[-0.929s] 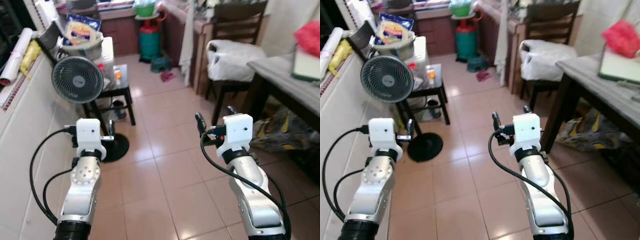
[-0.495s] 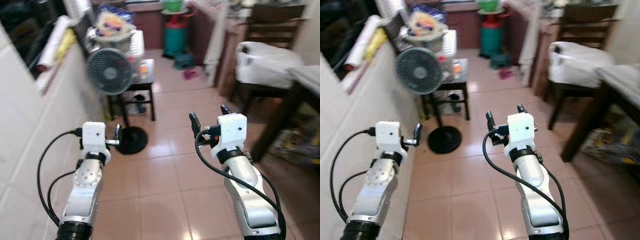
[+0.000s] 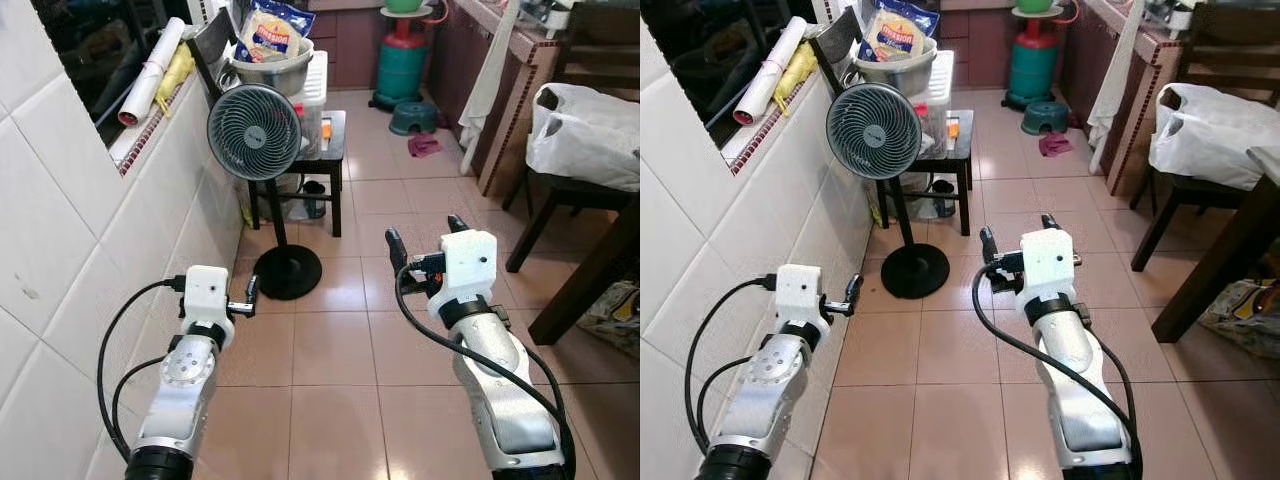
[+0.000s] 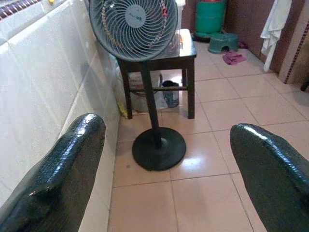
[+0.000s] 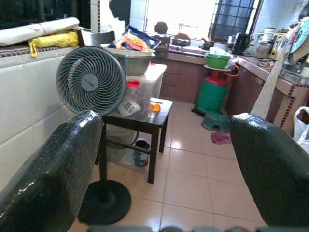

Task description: Setting the table

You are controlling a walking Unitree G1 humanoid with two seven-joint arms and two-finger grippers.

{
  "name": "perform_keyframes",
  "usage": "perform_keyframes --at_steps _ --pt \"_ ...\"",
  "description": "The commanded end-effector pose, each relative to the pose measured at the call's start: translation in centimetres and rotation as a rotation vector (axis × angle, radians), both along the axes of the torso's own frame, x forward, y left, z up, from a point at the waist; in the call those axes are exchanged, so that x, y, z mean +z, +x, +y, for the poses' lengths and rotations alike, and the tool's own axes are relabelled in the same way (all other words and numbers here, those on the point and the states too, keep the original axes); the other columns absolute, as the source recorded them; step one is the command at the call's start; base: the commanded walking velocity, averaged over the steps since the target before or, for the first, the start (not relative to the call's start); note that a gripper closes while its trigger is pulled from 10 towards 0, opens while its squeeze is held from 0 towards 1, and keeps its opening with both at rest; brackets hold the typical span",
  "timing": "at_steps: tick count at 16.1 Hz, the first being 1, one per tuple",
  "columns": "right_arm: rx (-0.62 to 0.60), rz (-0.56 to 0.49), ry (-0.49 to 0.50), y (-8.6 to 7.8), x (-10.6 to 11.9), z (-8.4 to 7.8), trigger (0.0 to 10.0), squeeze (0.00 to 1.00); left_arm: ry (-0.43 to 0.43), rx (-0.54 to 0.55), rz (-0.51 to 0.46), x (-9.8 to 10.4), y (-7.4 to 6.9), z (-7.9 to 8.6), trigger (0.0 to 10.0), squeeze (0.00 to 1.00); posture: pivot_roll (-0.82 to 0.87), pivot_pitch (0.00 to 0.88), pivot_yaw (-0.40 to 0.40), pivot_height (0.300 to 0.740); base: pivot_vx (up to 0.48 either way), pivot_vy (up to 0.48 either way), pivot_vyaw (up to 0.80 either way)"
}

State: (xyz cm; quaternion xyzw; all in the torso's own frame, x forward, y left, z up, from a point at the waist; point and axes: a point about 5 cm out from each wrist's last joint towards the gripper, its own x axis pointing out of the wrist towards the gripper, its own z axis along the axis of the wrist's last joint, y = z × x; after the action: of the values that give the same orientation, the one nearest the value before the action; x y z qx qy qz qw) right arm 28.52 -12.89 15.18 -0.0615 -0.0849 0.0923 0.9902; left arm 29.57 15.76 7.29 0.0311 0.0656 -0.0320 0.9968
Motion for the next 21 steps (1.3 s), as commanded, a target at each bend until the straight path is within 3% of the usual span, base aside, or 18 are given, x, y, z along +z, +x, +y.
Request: perform_keyframes --at_steps 1,3,4,5,6,8,10,12,14,16,17,18,19,20,21 --pt "0.015 -0.007 0.006 0.0 0.1 0.3 10.0 0.81 0.005 0.002 0.000 0.0 0.0 0.4 10.0 0.00 -0.04 0.000 0.033 0.740 0.000 0.000 0.00" --pt "0.015 0.220 -0.028 0.1 -6.7 0.2 10.0 0.80 0.089 -0.068 0.252 -6.5 -2.2 1.2 10.0 0.00 -0.03 0.000 0.026 0.740 0.000 0.000 0.00" --pt "0.009 0.285 -0.027 -0.1 -8.4 0.0 10.0 0.80 0.092 -0.072 0.323 -7.9 -3.0 1.5 10.0 0.00 -0.03 0.000 0.024 0.740 0.000 0.000 0.00" --pt "-0.003 0.435 -0.033 -0.8 -12.0 -0.4 10.0 0.75 0.080 -0.073 0.461 -10.3 -4.9 2.1 10.0 0.00 -0.03 0.000 0.023 0.740 0.000 0.000 0.00" --pt "-0.006 0.463 -0.035 -1.0 -12.6 -0.5 10.0 0.75 0.076 -0.074 0.486 -10.7 -5.2 2.1 10.0 0.00 -0.03 0.000 0.020 0.740 0.000 0.000 0.00" --pt "-0.033 0.691 -0.102 -3.6 -17.7 -1.4 10.0 0.67 0.081 -0.103 0.655 -13.3 -8.0 2.2 10.0 0.00 -0.03 0.000 0.015 0.740 0.000 0.000 0.00" --pt "-0.039 0.798 -0.154 -5.3 -19.8 -1.9 10.0 0.66 0.062 -0.085 0.720 -14.2 -9.0 2.3 10.0 0.00 -0.03 0.000 0.008 0.740 0.000 0.000 0.00" --pt "-0.086 0.942 -0.129 -7.4 -21.8 -3.0 10.0 0.66 0.068 -0.088 0.773 -14.8 -9.8 2.4 10.0 0.00 -0.03 0.000 0.004 0.740 0.000 0.000 0.00" --pt "-0.101 1.004 -0.130 -8.4 -22.5 -3.5 10.0 0.63 0.075 -0.101 0.789 -14.9 -10.0 2.4 10.0 0.00 -0.03 0.000 0.004 0.740 0.000 0.000 0.00" --pt "-0.117 1.100 -0.170 -10.8 -23.8 -4.8 10.0 0.58 0.086 -0.102 0.833 -15.4 -10.9 2.7 10.0 0.00 -0.04 0.000 0.003 0.740 0.000 0.000 0.00" --pt "-0.127 1.110 -0.174 -11.1 -24.0 -5.0 10.0 0.45 0.086 -0.100 0.837 -15.5 -11.0 2.8 10.0 0.00 -0.05 0.000 0.008 0.740 0.000 0.000 0.00" --pt "-0.141 1.118 -0.163 -11.3 -24.0 -5.3 10.0 0.44 0.089 -0.103 0.837 -15.5 -11.0 2.7 10.0 0.00 -0.05 0.000 0.011 0.740 0.000 0.000 0.00" --pt "-0.145 1.121 -0.151 -11.4 -24.1 -5.3 10.0 0.09 0.078 -0.100 0.834 -15.5 -11.0 2.6 10.0 0.00 -0.05 0.000 0.010 0.740 0.000 0.000 0.00" --pt "-0.141 1.121 -0.151 -11.5 -24.1 -5.3 10.0 0.00 0.077 -0.097 0.834 -15.5 -11.0 2.6 10.0 0.00 -0.06 0.000 0.013 0.740 0.247 0.285 0.00" --pt "-0.122 1.123 -0.165 -11.5 -24.1 -5.1 10.0 0.00 0.080 -0.100 0.835 -15.5 -11.0 2.6 10.0 0.00 -0.06 0.000 0.015 0.740 0.285 0.296 0.00"
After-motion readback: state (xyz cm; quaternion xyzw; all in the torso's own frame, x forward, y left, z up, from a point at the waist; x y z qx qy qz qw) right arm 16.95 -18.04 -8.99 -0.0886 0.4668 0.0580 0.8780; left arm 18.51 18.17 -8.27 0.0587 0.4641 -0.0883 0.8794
